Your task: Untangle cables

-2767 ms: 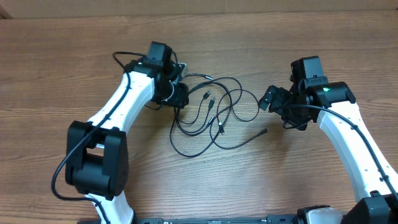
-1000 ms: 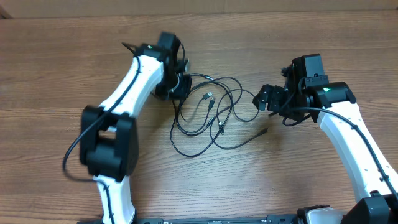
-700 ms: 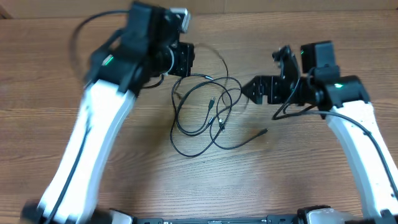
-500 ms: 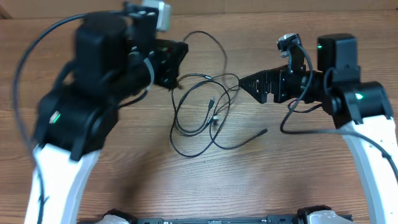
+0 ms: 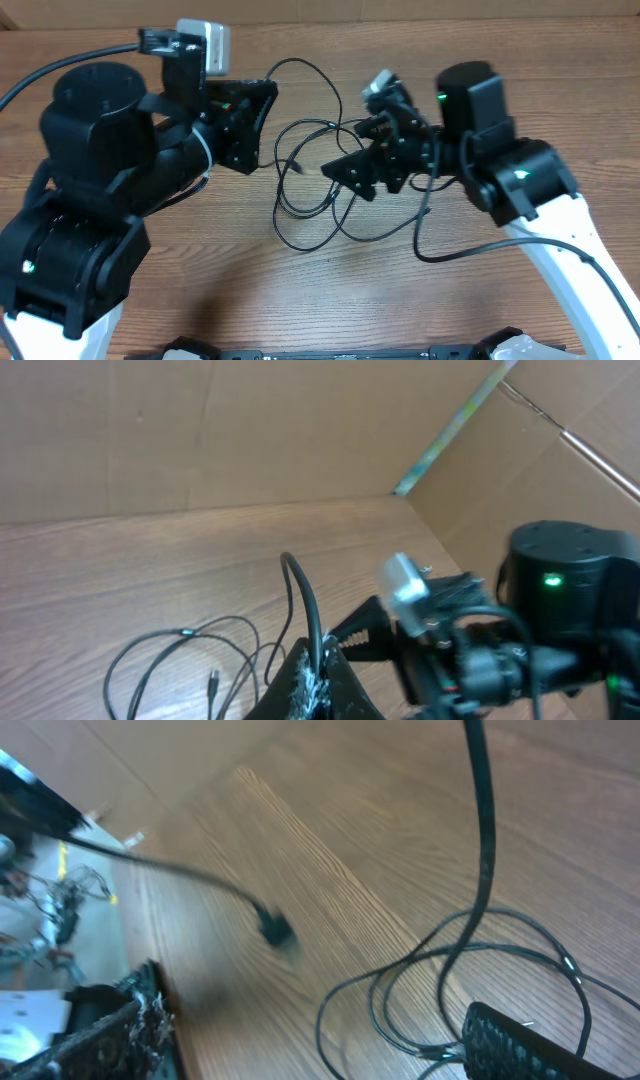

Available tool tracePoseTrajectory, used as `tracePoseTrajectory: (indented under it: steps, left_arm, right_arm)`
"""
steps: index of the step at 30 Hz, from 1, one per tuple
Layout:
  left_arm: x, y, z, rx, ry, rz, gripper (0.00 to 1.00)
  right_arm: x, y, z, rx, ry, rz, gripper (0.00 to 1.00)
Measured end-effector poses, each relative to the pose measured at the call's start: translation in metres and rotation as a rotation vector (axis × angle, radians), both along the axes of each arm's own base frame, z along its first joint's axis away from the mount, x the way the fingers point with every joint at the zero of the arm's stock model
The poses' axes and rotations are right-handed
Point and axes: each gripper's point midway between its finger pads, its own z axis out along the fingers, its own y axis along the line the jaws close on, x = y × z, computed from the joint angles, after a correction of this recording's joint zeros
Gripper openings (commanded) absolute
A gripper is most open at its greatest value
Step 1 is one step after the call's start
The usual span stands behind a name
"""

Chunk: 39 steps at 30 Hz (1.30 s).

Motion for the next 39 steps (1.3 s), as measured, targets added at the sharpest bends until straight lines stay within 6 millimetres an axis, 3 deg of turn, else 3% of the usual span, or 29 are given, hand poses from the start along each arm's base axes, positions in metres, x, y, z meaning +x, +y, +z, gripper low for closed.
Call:
tracePoseTrajectory:
  steps: [7, 8, 10, 12, 13, 21, 26, 29, 34, 39]
  left_arm:
    - [-0.017, 0.011, 0.022, -0.033, -0.042, -0.002, 0.04]
    - [-0.019, 0.012, 0.024, -0.036, -0.042, -0.003, 0.04]
    - [-0.022, 0.015, 0.023, -0.038, -0.032, -0.002, 0.04]
    - [-0.022, 0.02, 0.021, -0.041, -0.02, 0.013, 0.04]
    - [-0.021, 0.023, 0.02, -0.043, -0.011, 0.026, 0.04]
    - [-0.004, 0.044, 0.012, -0.045, 0.028, 0.111, 0.09]
    - [0.023, 0.04, -0.013, -0.039, 0.128, 0.117, 0.61]
    - [0.041, 0.038, -0.033, -0.031, 0.2, 0.121, 0.76]
    - [0.065, 0.034, -0.066, -0.01, 0.308, 0.124, 0.78]
    - [0.082, 0.032, -0.107, 0.019, 0.447, 0.128, 0.76]
  right_arm:
    - [0.027, 0.024, -0.045, -0.074, 0.032, 0.003, 0.8]
    - [0.032, 0.026, -0.051, -0.082, 0.031, -0.004, 0.74]
    - [0.04, 0.027, -0.057, -0.097, 0.022, -0.015, 0.46]
    - [0.044, 0.026, -0.06, -0.108, 0.018, -0.034, 0.1]
    - [0.046, 0.025, -0.061, -0.113, 0.015, -0.043, 0.04]
    - [0.054, 0.015, -0.055, -0.076, 0.101, -0.181, 0.04]
    - [0.058, -0.007, -0.022, -0.061, 0.113, -0.332, 0.04]
    - [0.054, -0.025, 0.019, -0.063, 0.077, -0.42, 0.04]
    - [0.055, -0.061, 0.097, -0.02, -0.044, -0.562, 0.04]
    - [0.063, -0.127, 0.178, 0.086, -0.2, -0.749, 0.04]
